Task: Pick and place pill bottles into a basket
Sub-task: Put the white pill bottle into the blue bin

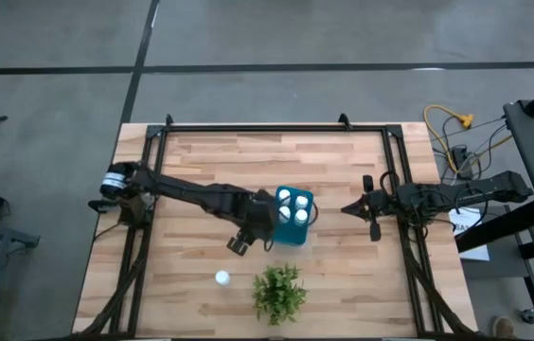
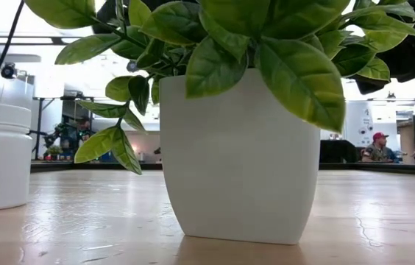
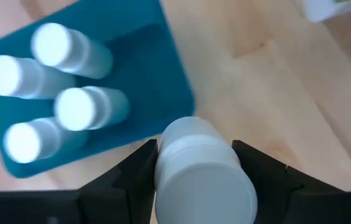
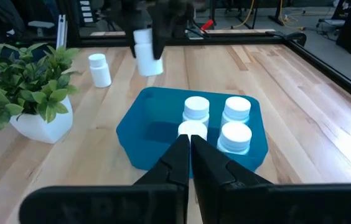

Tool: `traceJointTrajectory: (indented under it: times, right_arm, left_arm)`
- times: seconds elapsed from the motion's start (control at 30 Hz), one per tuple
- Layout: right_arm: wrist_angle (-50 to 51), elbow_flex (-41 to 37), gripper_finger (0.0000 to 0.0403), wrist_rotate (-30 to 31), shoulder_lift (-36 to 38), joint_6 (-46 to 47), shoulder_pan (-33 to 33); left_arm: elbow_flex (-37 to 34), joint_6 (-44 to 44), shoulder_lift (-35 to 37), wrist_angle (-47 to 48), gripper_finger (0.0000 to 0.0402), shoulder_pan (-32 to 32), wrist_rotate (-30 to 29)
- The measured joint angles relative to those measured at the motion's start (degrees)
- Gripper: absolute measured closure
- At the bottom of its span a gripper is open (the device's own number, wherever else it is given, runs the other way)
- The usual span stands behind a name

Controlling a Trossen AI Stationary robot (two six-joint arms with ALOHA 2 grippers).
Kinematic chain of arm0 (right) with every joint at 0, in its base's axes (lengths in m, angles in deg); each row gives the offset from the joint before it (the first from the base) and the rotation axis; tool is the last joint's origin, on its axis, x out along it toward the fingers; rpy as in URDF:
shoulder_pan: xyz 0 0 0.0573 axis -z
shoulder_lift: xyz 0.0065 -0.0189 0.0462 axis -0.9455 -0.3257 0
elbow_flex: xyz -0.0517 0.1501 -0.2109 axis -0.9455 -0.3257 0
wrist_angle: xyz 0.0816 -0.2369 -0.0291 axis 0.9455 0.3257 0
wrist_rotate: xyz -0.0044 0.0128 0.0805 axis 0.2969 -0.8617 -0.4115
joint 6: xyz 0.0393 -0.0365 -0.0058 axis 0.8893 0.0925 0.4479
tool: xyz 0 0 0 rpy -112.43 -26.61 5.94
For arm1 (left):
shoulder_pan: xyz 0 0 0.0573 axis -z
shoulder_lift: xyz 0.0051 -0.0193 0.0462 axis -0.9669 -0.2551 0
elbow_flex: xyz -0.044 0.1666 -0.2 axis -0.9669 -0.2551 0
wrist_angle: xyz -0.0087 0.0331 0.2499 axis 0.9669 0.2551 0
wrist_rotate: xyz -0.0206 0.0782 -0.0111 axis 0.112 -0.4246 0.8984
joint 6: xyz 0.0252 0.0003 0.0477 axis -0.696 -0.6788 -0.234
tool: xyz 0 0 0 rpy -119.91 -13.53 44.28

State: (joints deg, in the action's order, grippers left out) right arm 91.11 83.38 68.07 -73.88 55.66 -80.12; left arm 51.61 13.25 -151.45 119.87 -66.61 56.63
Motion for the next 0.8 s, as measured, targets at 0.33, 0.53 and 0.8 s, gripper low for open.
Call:
traceJointTrajectory:
  times: [0.33,0.53,0.8]
  right_arm:
    - [1.40,0.02,0.0394,0.00,0.04,-0.20,0.00]
    - [2.07,0.00,0.0394,0.00,0.02,-0.24,0.02]
    - [2.11,0.02,0.0394,0.00,-0.02,-0.50,0.00]
  left_arm:
    - [1.16,-6.29,-0.10,-3.32,0.0226,-4.68,0.59]
    - [1.22,-9.06,-0.73,-5.96,0.0226,-5.77,6.04]
    - [1.55,-11.77,-5.64,-6.11,0.0226,-6.10,7.44]
